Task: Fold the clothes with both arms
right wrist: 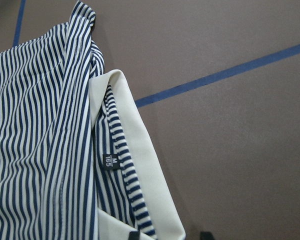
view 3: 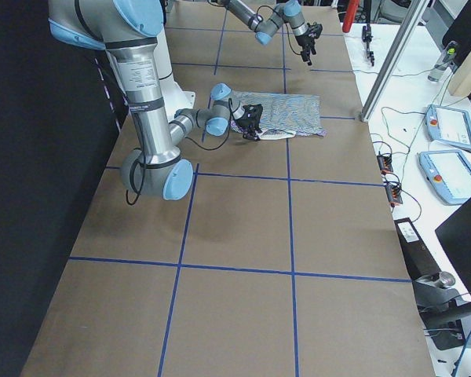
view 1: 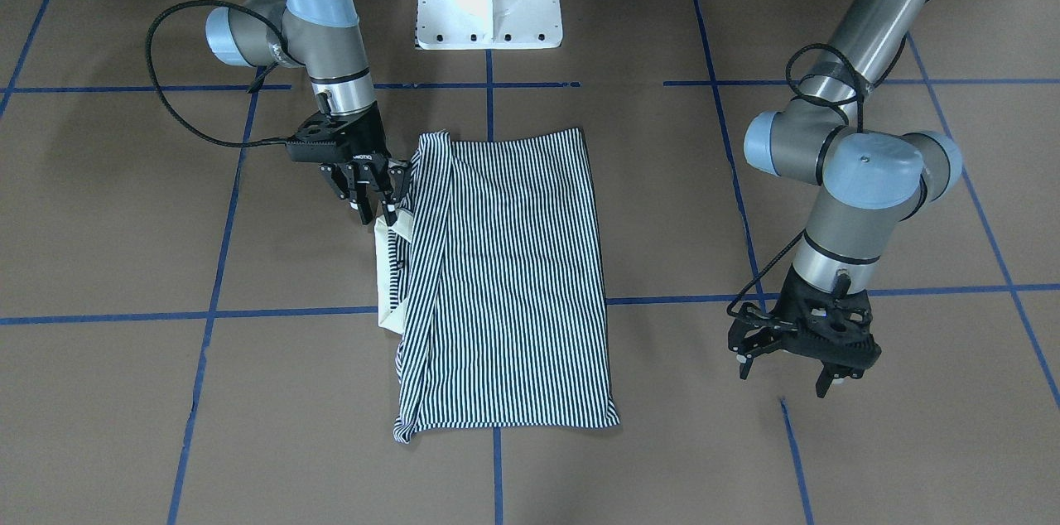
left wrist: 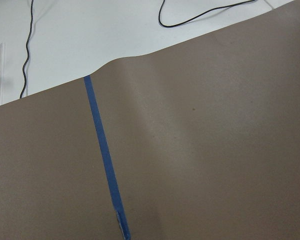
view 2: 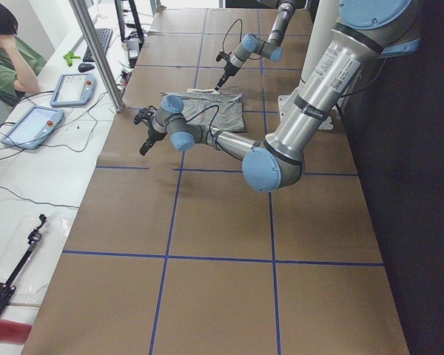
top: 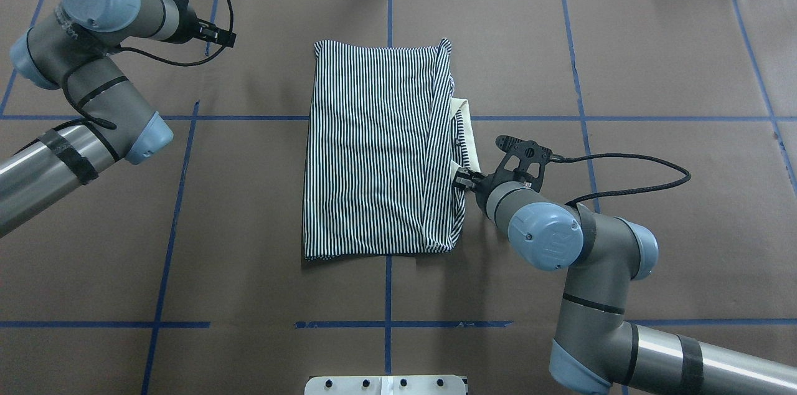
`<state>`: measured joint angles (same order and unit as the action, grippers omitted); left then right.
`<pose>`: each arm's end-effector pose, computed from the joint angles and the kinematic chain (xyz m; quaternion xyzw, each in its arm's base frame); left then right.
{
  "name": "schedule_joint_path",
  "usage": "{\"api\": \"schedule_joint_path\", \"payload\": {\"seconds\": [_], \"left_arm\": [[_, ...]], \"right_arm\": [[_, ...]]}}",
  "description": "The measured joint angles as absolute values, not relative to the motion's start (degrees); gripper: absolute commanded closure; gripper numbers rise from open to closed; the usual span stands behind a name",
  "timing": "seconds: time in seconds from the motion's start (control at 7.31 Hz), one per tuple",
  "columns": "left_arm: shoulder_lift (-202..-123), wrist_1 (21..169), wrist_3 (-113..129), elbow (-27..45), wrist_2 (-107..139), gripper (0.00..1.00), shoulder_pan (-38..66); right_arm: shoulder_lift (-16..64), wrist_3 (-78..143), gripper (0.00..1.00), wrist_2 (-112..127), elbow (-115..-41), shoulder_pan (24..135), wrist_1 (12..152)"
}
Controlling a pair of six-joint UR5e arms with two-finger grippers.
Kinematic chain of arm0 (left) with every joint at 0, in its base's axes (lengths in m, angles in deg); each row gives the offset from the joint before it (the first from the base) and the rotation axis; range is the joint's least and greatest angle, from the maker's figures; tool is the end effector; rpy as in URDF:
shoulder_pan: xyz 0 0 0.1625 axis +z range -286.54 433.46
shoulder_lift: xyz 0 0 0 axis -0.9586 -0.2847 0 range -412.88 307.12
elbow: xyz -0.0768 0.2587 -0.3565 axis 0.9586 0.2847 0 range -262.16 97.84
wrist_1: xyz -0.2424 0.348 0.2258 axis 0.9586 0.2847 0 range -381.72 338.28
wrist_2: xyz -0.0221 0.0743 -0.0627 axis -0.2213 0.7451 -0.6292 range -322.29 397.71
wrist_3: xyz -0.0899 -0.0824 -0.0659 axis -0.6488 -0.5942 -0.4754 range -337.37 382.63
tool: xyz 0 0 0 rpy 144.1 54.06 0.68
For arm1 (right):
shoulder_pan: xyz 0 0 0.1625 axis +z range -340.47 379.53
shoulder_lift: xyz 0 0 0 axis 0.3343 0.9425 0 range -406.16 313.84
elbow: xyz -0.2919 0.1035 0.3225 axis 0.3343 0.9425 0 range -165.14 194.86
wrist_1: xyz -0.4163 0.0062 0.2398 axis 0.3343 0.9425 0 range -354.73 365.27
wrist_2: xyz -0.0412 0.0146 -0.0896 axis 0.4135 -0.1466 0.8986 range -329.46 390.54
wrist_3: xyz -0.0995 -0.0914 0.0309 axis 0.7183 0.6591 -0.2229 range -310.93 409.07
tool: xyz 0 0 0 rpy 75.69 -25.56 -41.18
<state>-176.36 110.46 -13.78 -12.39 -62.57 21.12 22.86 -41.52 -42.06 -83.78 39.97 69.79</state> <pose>0.4425 -0.7509 0.4248 0.3221 0.3423 0.0513 0.8812 -0.6200 -0.4177 0.3457 0.2109 -0.4273 0.2288 0.8489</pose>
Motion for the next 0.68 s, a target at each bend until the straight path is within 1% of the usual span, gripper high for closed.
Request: {"api": "schedule_joint_path", "payload": {"seconds": [0.27,0.55,0.68], "left_arm": [[-176.4,110.5,-13.8,-12.3,-62.6,0.00,21.2],[-176.4,110.5,-13.8,-12.4,-62.6,0.00,21.2],[-176.4,110.5,-13.8,-12.4,-62.6,0.00,21.2]], "right_arm": [[20.3,-38.0,0.00,-43.0,-88.0,38.2,80.4],[15.1,-32.1,0.00,-43.4,-89.0,36.1,90.0],[13.0,-27.9,0.07,-43.6,-89.0,35.1,94.0]]}}
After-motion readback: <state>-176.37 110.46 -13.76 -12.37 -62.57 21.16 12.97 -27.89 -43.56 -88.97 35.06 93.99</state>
